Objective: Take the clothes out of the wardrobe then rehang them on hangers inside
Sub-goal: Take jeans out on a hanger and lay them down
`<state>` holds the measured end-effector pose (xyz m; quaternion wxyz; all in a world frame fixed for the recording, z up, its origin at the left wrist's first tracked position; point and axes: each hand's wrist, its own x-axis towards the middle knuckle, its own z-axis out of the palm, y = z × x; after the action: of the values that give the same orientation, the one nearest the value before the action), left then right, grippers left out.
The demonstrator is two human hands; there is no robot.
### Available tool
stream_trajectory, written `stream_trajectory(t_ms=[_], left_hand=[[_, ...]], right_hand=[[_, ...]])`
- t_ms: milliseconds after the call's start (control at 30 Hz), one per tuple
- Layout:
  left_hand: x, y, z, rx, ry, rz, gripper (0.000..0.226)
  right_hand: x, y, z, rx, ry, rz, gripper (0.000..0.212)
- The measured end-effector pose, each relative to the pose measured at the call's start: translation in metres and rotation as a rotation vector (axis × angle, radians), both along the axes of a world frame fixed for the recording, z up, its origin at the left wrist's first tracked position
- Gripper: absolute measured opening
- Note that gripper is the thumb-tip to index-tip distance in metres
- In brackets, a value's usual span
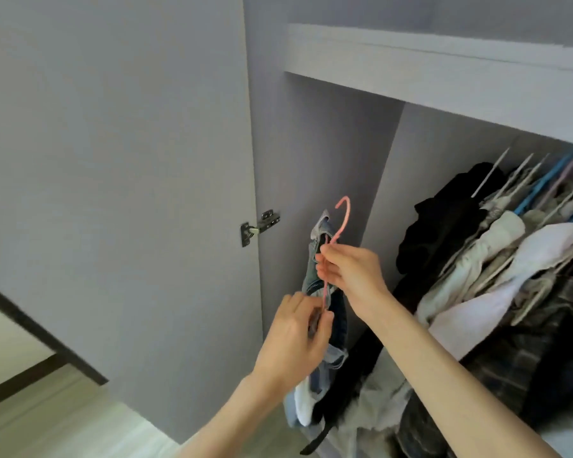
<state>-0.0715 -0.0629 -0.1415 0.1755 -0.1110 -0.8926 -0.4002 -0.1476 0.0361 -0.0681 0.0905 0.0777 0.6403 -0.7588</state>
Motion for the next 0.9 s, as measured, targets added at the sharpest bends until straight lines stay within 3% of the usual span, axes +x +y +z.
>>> stream_trajectory(t_ms=[67,167,333,500,567,667,767,900], left_hand=[[0.023,-0.016,-0.003,-0.068,0.009,-0.037,0.037],[0.056,-0.053,-0.013,-0.095,0.033,0.055,0.034],[0.103,-0.128,-0.01,-0.219,-0.006,0.311,0.041],[0.153,-0.18,0.004,-0.421,-0.107,0.332,0.065],[0.176,-0.193,0.005,-0.414,-0.195,0.325,0.074],[0.212,-0.211,0.004,-0.271,-0.153,0.453,0.06],[0.247,-0.231,0.003,-0.222,0.018,0.687,0.048],[0.295,-0.245,0.012,-0.198,0.079,1.01,0.034]], right_hand=[[0.018,-0.011,-0.009,0.117,0.02,0.038,0.014],[0.048,-0.02,-0.022,0.283,0.092,0.08,0.025],[0.098,-0.04,-0.029,0.705,0.441,0.238,0.043],[0.134,-0.081,-0.021,0.594,0.715,0.405,0.032],[0.141,-0.103,-0.012,0.524,0.764,0.485,0.034],[0.153,-0.142,-0.005,0.447,0.783,0.598,0.034],[0.168,-0.182,-0.006,0.373,0.774,0.724,0.031],[0.191,-0.233,-0.005,0.293,0.838,0.907,0.037]])
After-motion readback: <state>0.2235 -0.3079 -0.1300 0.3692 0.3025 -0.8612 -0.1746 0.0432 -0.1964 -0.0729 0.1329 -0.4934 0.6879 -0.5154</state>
